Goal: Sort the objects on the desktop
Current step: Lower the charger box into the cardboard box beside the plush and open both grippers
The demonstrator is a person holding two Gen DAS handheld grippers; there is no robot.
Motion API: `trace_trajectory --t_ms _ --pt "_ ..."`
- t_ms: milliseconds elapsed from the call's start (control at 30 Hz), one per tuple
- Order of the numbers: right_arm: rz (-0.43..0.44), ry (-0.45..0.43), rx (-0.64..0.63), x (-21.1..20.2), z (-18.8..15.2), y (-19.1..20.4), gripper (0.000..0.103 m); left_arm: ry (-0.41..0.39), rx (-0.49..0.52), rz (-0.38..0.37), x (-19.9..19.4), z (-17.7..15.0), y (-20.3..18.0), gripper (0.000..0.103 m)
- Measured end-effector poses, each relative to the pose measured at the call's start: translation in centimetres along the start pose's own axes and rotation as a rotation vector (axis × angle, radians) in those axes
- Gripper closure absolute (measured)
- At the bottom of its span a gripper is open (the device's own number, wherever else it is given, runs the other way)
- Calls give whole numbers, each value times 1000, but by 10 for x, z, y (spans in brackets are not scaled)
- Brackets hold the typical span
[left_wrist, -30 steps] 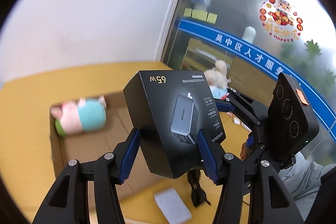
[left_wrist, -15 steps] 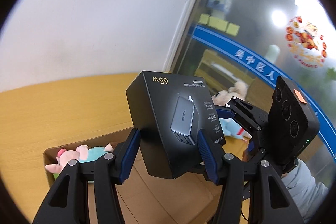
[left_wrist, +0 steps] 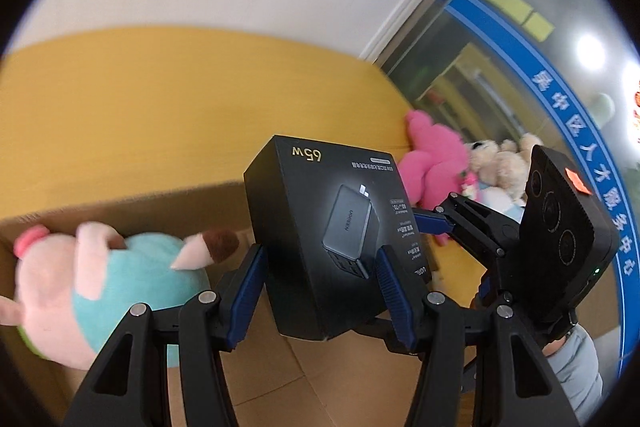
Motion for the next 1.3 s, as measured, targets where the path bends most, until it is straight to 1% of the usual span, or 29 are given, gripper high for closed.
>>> trace_trajectory --t_ms 67,167,233,300,367,433,500,533,600,667,767,833,900,933,1000,1033,1067,1133,1167,1200,1233,1300 --pt "15 34 17 14 -3 -7 16 27 -7 25 13 -1 2 48" --pt "46 89 57 37 -8 -18 16 92 -44 57 34 -3 9 48" --pt "49 132 73 52 -15 -21 16 119 -49 87 45 -5 12 51" --pt "35 180 104 66 -26 -25 16 125 -38 123 53 -5 10 54" --pt "26 213 139 78 -27 -32 16 138 -32 148 57 -7 6 54" --pt "-11 244 136 86 -31 -29 15 141 -45 148 56 -9 8 54" --pt "-36 245 128 84 -38 -23 15 130 -58 140 47 -12 10 54" --pt "-39 233 132 85 -33 -21 15 121 -60 145 42 -13 10 54" --pt "-55 218 144 80 -35 -21 12 98 -45 164 22 -17 11 54" --pt "-78 210 154 71 -38 -17 9 51 -23 191 -4 -23 7 54" --pt "-70 177 188 59 -33 -8 9 -33 16 222 -48 -33 -3 53" --pt "-74 142 206 44 -33 0 8 -88 47 246 -83 -45 -9 52" --pt "-114 111 197 24 -33 16 4 -138 82 263 -118 -62 -17 52" --pt "-130 86 188 9 -38 24 1 -177 102 278 -141 -73 -21 52" --pt "-136 21 172 -30 -56 36 0 -234 114 311 -174 -91 -28 46" --pt "-135 -12 164 -45 -60 47 0 -265 121 329 -193 -104 -31 45" --pt "-138 -39 156 -58 -65 56 0 -287 127 340 -202 -111 -36 45" --pt "-149 -83 126 -79 -75 78 0 -336 139 365 -224 -133 -46 40" --pt "-151 -103 111 -89 -83 92 0 -357 145 384 -233 -146 -50 35" --pt "-147 -115 107 -106 -95 93 0 -376 148 410 -239 -160 -52 32" --pt "-137 -125 103 -115 -102 100 0 -392 151 443 -243 -174 -55 31" --pt "-89 -138 97 -126 -123 120 0 -391 147 472 -241 -196 -59 31"
Point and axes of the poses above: each gripper's, at about its wrist camera, not at the fingertips, and x roughly the way its jaws point, y to its left, z to its top, the point moved 3 cm from there along x, roughly the way its jaws point, and after that the axes turned 9 degrees about y, right-handed, at the moved point
